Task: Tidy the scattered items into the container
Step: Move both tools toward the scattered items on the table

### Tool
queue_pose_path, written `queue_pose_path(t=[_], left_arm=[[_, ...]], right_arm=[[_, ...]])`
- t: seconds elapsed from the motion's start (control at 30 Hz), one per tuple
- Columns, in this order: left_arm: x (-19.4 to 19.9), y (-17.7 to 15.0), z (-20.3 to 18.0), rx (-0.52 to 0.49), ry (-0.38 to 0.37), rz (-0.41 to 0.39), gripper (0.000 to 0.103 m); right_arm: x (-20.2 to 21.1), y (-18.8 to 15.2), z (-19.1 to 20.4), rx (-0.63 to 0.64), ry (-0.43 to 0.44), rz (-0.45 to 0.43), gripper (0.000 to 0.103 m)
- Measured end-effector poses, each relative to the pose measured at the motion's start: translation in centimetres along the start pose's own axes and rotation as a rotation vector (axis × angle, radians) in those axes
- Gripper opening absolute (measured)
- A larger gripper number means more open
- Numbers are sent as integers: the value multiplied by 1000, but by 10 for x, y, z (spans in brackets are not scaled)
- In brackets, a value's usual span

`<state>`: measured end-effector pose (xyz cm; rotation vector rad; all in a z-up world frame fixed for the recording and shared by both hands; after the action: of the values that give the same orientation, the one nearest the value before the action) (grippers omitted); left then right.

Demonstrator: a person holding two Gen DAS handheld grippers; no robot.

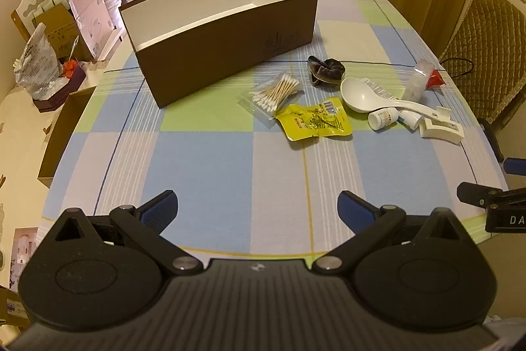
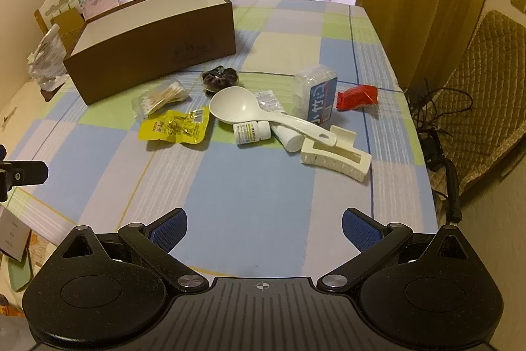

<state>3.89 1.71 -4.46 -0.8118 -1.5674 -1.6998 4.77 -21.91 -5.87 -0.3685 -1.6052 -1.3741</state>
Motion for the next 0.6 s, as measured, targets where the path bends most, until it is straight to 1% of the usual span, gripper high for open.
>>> queue_pose_path(t=[0.6], left_arm=[[-2, 9, -3, -4, 13, -22, 102]], right_arm=[[-5, 6, -1, 8, 4, 4, 103]])
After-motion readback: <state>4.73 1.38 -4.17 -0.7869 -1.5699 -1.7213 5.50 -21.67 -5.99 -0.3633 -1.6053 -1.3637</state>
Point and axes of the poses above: each gripper's, at about its wrist camera, not at the fingertips, and x roughly against the way its jaws point, z to its left, y to its top, the point moved 5 cm from there along -x, roughly the way its jaws point, and after that the axes turned 4 degrees about -x, right-handed, at the moved point
